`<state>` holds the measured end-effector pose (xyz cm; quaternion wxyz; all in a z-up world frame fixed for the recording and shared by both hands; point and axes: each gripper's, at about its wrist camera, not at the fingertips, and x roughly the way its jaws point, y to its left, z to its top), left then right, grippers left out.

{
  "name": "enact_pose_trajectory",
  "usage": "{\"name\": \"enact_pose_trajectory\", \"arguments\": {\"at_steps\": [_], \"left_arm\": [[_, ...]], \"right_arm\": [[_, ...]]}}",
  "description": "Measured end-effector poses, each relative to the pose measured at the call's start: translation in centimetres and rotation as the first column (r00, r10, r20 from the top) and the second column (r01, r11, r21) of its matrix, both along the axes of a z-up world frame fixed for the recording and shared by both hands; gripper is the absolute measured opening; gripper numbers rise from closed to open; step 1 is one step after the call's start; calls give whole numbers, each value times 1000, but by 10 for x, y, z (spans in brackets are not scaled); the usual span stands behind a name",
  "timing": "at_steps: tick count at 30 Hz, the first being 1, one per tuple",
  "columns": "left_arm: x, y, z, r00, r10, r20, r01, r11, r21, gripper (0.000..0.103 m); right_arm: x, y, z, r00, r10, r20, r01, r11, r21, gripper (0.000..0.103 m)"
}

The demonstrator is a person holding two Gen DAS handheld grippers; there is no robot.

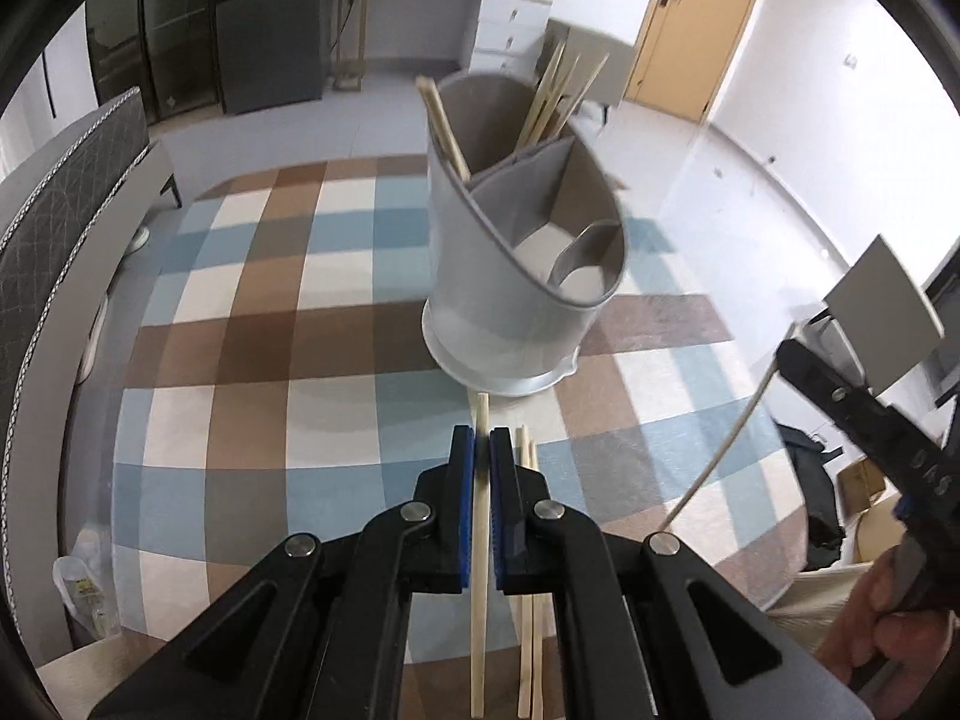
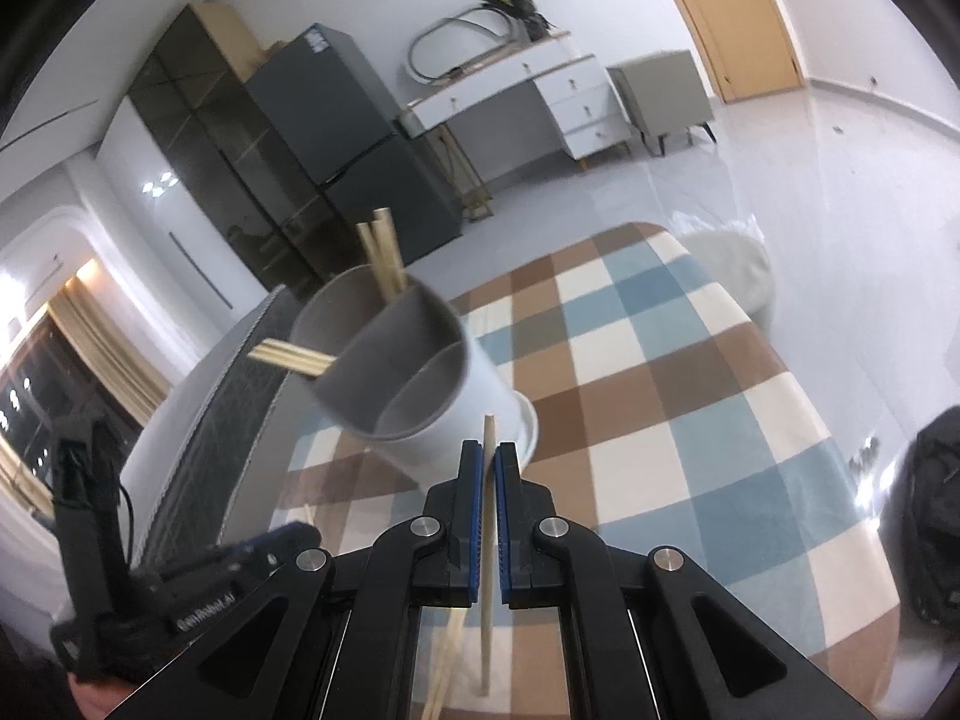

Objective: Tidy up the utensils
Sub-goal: 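Lift both held chopsticks and carry them above the grey holder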

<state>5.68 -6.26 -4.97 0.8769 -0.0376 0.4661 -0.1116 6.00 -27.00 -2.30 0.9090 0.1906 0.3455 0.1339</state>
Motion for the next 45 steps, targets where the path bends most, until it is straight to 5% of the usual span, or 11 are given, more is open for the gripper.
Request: {"name": "enact_pose_trajectory", "arguments": {"at_steps": [12,29,45], "left_arm": [[-19,24,34,998,-48,33,49,998,-25,0],[-15,19,72,986,-161,47,163,986,-35,0],[39,20,176,972,-174,159,190,978,-92,0]], "right_arm": [[-31,46,25,992,80,101,-65,988,-143,3],[-24,52,43,984,94,152,-68,983,-168,3],[33,45,132,950,104,295,-69,990,-126,3]]}}
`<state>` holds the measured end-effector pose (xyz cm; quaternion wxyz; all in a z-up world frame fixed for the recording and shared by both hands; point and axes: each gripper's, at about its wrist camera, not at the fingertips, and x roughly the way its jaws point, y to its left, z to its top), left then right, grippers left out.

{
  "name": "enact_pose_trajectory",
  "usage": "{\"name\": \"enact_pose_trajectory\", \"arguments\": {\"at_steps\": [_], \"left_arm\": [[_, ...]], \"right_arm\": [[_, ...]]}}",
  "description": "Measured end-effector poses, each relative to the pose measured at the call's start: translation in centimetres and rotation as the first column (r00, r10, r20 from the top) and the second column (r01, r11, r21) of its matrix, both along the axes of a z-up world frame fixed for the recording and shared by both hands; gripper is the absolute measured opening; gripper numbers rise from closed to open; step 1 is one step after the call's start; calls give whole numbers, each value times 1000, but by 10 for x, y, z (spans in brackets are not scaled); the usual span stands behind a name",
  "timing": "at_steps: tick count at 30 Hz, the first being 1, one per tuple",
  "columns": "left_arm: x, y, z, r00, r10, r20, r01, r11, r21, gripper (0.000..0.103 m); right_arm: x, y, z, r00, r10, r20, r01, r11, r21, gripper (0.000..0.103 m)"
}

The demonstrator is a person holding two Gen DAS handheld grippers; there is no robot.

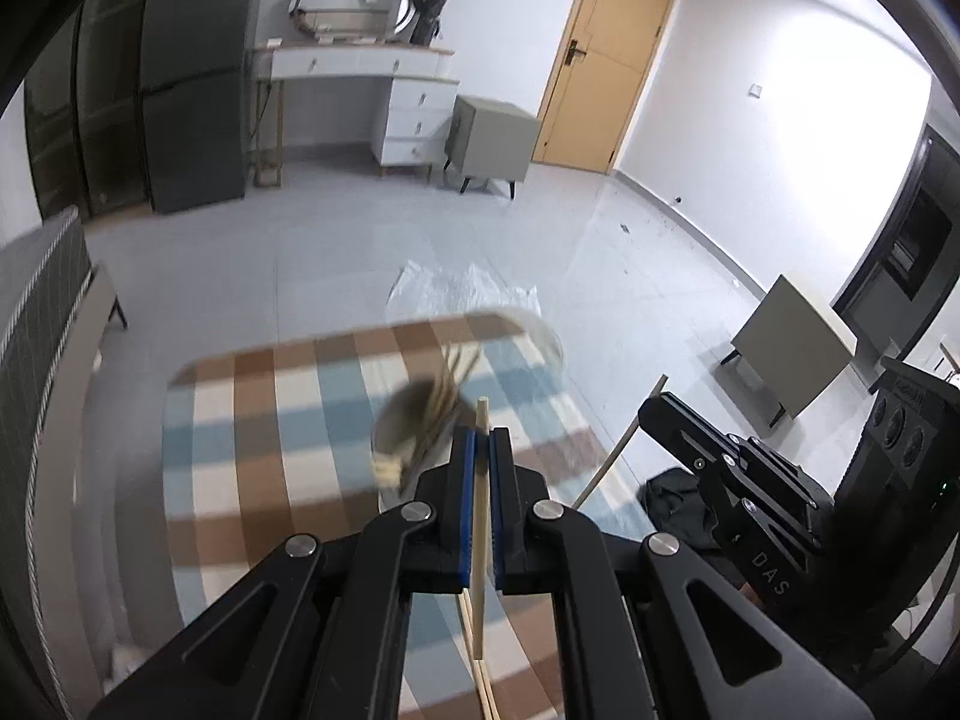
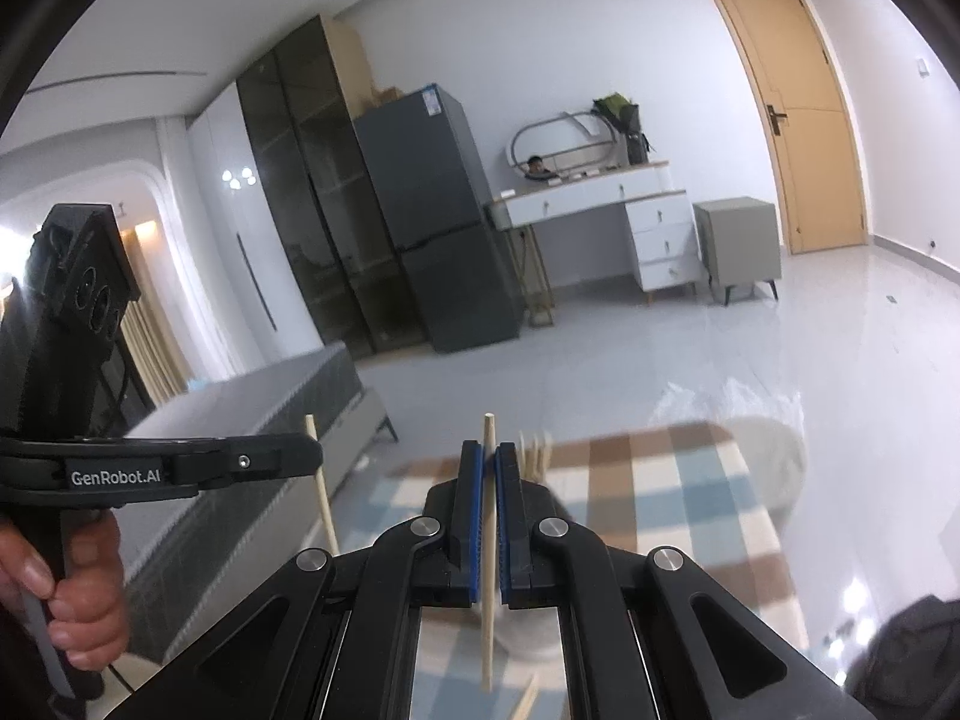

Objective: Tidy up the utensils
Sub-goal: 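Lift both held chopsticks and carry them above the grey holder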

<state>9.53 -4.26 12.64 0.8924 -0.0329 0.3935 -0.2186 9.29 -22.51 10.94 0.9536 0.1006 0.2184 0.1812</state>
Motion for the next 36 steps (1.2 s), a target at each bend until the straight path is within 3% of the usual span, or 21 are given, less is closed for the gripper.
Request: {"name": "enact_pose_trajectory", "arguments": {"at_steps": [8,14,19,27,36], "left_arm": [[42,-3,28,999,-2,53,2,1000,-15,0],[72,4,37,997,1,81,2,999,-38,0],[93,13,27,996,23,89,-19,999,-47,0],[101,8,-12,997,3,73,1,999,-47,0],[97,10,-18,994,10,105,-6,999,-36,0]], "right_arm": [[45,7,38,997,19,72,-18,1000,-5,3],[74,18,50,994,36,107,-34,999,-21,3],[95,27,40,995,37,97,-35,999,-17,3],[106,34,11,998,47,52,-46,999,-17,3],[109,29,-10,999,47,0,-47,998,-29,3]]}}
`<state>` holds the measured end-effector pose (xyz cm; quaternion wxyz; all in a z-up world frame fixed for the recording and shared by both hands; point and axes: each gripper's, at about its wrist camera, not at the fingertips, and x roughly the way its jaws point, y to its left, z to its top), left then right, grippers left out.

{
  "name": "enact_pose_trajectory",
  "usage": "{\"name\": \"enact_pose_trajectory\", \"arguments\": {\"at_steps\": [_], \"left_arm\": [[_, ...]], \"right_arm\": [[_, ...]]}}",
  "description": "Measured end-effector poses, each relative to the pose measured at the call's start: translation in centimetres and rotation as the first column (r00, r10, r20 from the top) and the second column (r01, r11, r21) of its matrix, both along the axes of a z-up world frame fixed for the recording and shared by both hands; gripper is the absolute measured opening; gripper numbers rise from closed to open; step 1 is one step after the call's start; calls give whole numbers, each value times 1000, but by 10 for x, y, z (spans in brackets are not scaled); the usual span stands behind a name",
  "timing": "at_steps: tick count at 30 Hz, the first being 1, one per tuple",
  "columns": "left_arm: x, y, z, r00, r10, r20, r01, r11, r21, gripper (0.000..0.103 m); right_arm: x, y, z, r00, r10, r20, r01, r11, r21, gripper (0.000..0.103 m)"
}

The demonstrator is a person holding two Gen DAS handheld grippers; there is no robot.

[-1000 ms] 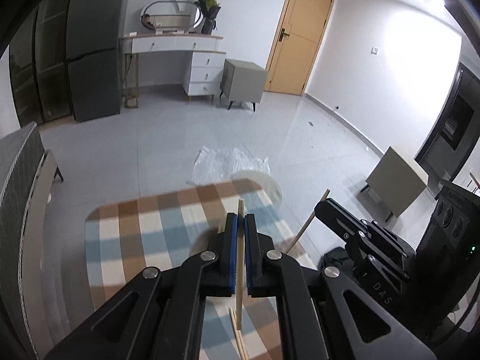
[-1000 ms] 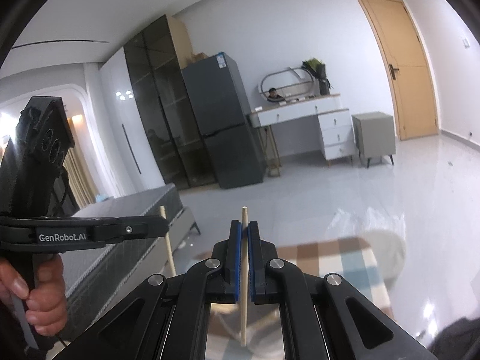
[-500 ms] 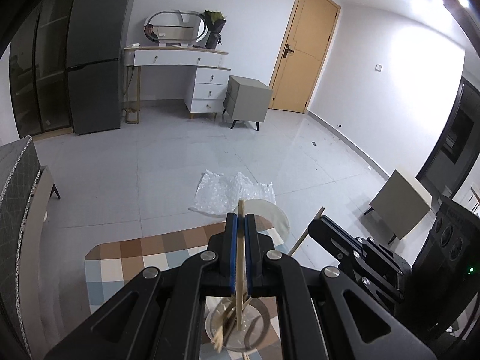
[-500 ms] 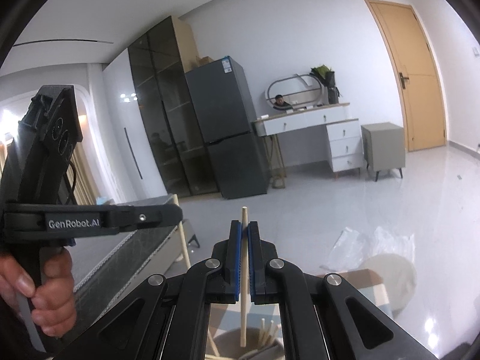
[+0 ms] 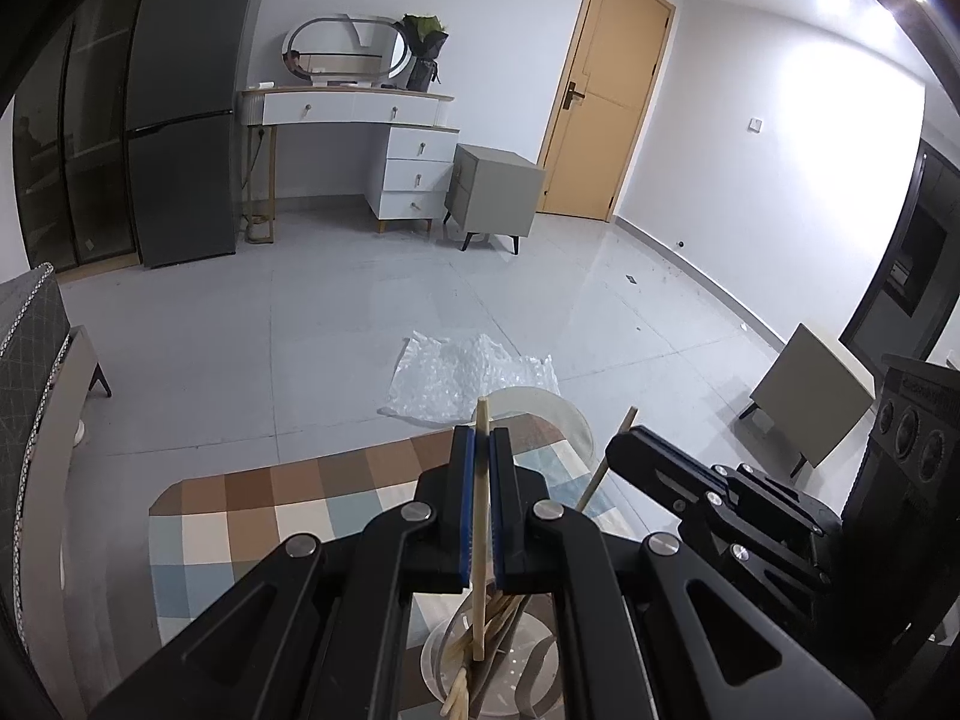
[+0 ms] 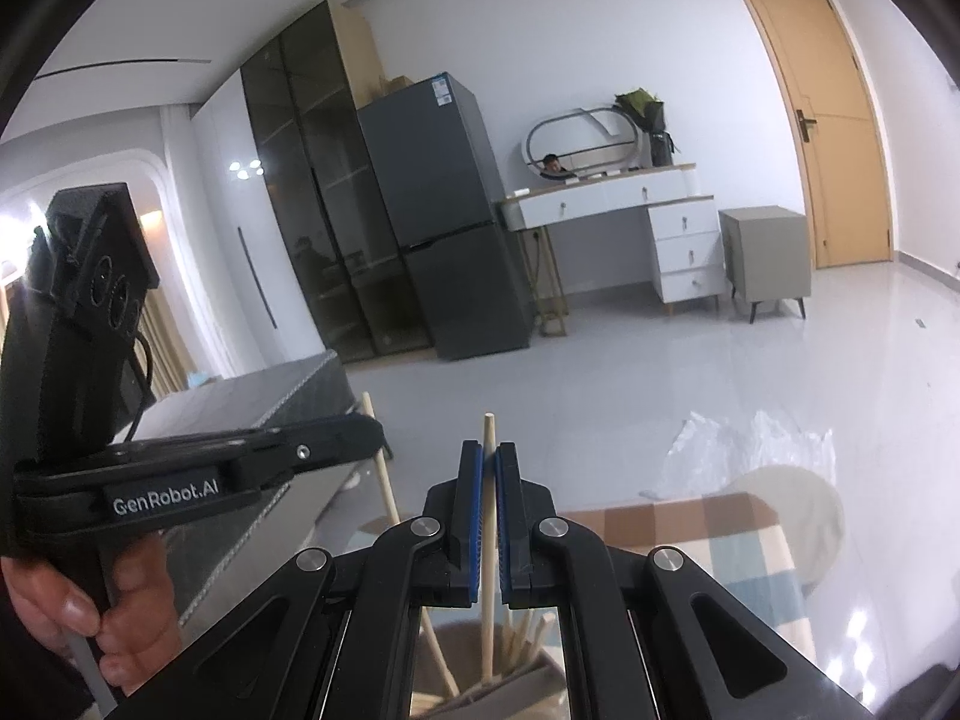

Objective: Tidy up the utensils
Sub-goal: 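Lift both held chopsticks and carry them above the grey holder, then open the left tool over the holder while the right tool opens too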

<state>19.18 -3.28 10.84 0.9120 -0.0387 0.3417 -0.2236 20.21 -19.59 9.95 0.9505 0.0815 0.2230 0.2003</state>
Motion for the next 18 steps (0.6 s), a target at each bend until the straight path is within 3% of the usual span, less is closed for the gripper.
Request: {"name": "enact_pose_trajectory", "arguments": {"at_steps": [18], "left_arm": [[-16,0,-18,996,-42,-75,44,999,27,0]], "right_arm": [[-10,11,-33,994,46,-96,-52,997,-64,4]]}}
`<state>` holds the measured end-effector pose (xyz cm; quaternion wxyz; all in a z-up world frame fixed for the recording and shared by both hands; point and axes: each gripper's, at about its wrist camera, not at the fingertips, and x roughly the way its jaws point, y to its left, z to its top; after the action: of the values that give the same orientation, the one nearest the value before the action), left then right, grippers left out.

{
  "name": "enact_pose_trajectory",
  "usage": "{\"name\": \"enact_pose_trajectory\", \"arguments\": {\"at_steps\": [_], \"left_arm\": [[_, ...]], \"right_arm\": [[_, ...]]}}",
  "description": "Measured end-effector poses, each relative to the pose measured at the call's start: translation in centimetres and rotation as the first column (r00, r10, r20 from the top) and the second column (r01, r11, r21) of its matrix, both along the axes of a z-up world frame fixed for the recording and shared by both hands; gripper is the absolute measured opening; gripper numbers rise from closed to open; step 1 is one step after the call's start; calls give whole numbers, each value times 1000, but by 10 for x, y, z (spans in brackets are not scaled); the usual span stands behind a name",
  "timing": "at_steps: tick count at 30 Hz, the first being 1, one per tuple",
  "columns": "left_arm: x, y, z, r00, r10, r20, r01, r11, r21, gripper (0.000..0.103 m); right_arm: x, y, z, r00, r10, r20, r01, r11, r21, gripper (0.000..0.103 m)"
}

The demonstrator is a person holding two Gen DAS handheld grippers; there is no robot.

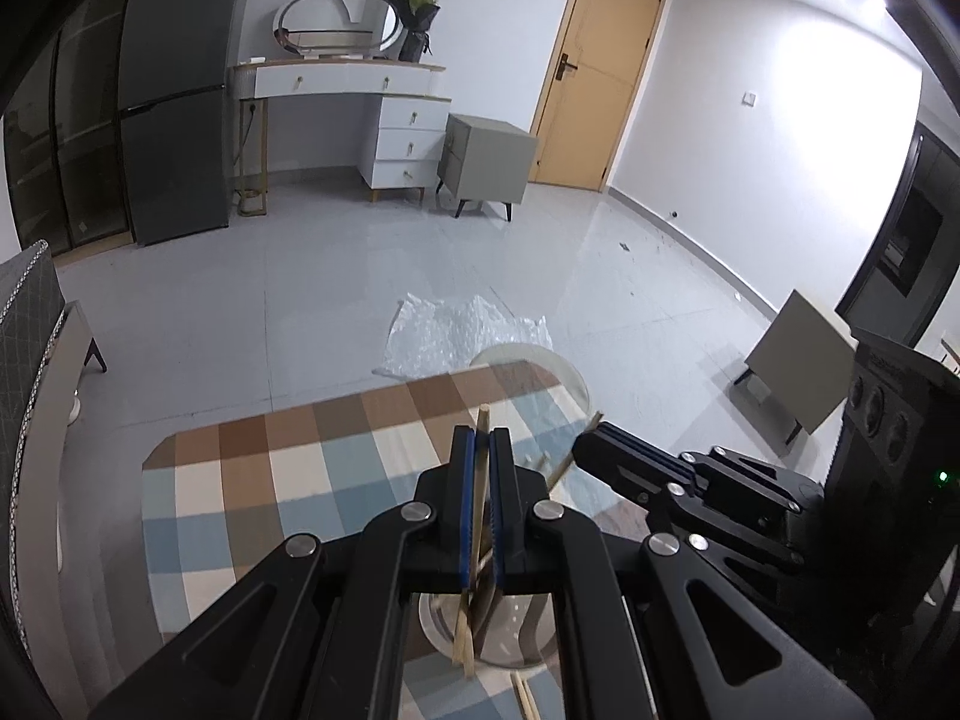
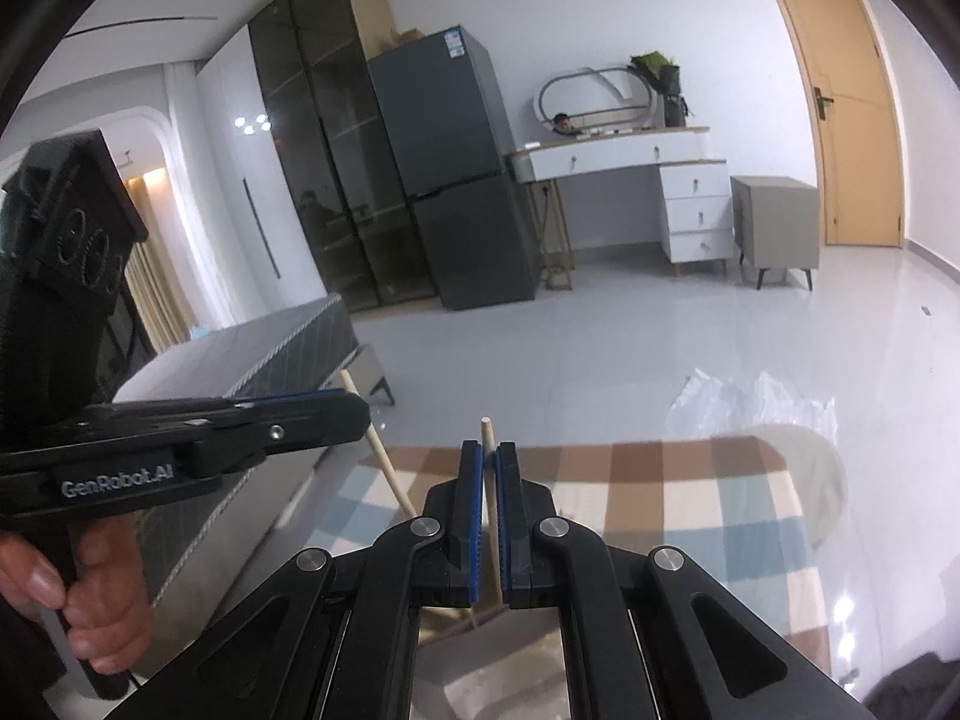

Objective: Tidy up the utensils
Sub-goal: 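Open the left tool over the holder while the right tool opens too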

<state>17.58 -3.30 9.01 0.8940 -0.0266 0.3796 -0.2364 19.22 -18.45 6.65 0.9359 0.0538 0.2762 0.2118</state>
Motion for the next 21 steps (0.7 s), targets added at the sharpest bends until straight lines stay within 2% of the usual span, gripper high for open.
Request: {"name": "enact_pose_trajectory", "arguments": {"at_steps": [4,8,11,13,15,18,21], "left_arm": [[-3,-1,-13,998,-10,-67,11,1000,13,0],[-10,5,-21,992,23,-126,-22,1000,10,1],[-17,12,-18,989,60,-132,-61,998,-1,1],[-24,13,-15,989,75,-130,-76,997,-4,8],[-35,14,-12,989,88,-117,-89,996,-5,17],[-50,14,-4,990,111,-84,-111,994,7,29],[-64,15,3,990,133,-49,-132,991,12,40]], "right_arm": [[0,0,-12,998,26,-51,-26,1000,-14,7],[-11,-9,-19,996,19,-84,-19,1000,7,8],[-24,-18,-19,996,-4,-89,5,1000,12,20],[-33,-24,-17,996,-23,-91,25,1000,16,29],[-42,-30,-13,996,-36,-86,38,999,19,30],[-55,-35,-5,996,-54,-74,55,998,21,38],[-68,-39,4,997,-62,-54,63,998,25,41]]}}
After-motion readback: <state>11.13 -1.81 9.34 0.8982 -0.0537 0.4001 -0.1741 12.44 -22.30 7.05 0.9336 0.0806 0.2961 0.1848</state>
